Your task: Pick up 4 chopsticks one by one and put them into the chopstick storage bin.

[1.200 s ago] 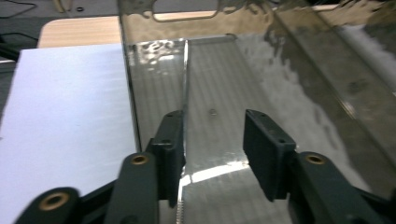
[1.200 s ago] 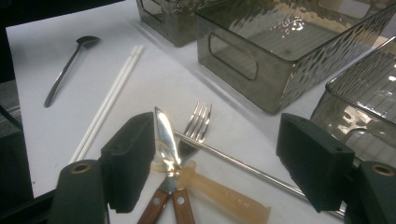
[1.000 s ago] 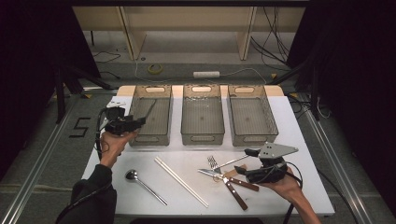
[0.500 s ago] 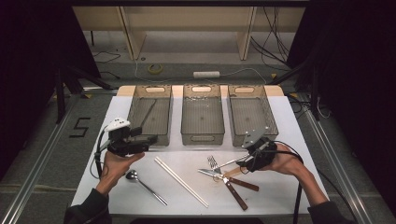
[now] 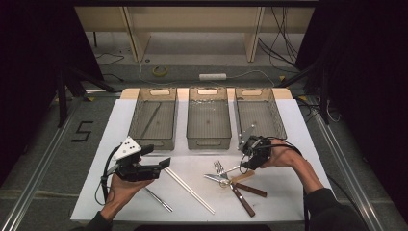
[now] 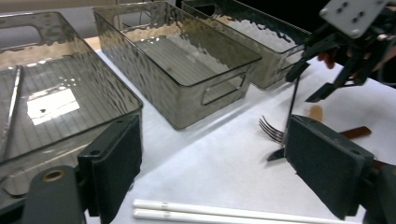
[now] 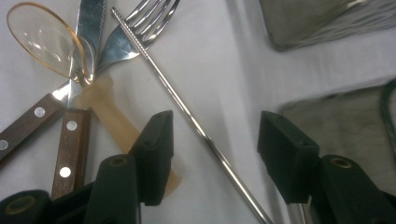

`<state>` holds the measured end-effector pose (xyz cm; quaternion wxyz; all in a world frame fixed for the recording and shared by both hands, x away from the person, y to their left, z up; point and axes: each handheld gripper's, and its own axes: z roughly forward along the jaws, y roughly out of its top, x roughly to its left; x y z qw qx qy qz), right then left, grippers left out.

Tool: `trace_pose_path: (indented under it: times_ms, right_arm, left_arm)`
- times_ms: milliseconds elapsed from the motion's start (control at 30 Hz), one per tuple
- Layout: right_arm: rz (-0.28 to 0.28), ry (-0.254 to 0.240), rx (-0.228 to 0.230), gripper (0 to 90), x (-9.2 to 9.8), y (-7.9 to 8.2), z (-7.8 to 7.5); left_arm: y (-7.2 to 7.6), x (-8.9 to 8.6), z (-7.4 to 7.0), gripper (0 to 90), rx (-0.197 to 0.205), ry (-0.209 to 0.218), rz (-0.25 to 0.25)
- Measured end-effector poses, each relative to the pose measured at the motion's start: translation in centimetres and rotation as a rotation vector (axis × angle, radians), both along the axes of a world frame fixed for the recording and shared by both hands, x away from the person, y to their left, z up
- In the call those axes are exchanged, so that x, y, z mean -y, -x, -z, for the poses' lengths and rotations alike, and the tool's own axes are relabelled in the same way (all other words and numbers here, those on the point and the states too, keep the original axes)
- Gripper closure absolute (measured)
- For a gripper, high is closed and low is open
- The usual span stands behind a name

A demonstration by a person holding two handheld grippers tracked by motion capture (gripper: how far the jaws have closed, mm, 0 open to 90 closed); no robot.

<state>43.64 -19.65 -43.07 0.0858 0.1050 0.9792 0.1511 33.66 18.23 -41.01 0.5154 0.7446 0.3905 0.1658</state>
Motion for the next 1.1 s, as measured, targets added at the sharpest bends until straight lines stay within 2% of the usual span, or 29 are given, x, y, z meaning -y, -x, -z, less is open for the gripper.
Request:
trace_pose_path:
  times_ms: [100, 233, 500, 733, 867, 933, 1000, 1100]
  right_arm:
    - [-0.011, 0.026, -0.015, 49.1, -0.4, -0.1, 0.6]
    - [-0.022, 0.083, -0.021, 52.2, -0.5, -0.3, 1.2]
    - [-0.017, 0.122, -0.042, 58.2, -0.3, -0.8, 1.9]
    - [-0.036, 0.125, -0.064, 62.6, -0.5, -1.2, 2.4]
    - [-0.015, 0.137, -0.093, 65.4, -0.6, -1.1, 2.2]
    - [-0.032, 0.133, -0.09, 66.5, -0.6, -1.3, 2.4]
    - [-0.024, 0.142, -0.105, 67.5, -0.7, -1.3, 2.3]
    - [-0.042, 0.159, -0.104, 69.8, -1.0, -1.3, 2.3]
  left_arm:
    - [0.4, 0.2, 0.1, 18.5, 0.008, -0.015, 0.004]
    - [0.6, 0.1, 0.3, 18.3, 0.0, -0.016, 0.009]
    - [0.8, 0.3, 0.3, 18.3, 0.0, -0.021, 0.012]
    - [0.8, 0.2, 0.3, 18.2, 0.002, -0.028, 0.016]
    - [0.8, 0.3, 0.4, 18.2, 0.002, -0.026, 0.018]
    - [0.9, 0.4, 0.4, 18.2, 0.003, -0.026, 0.021]
    - [0.9, 0.4, 0.4, 18.2, 0.004, -0.031, 0.027]
    - [0.9, 0.5, 0.5, 18.2, 0.0, -0.033, 0.028]
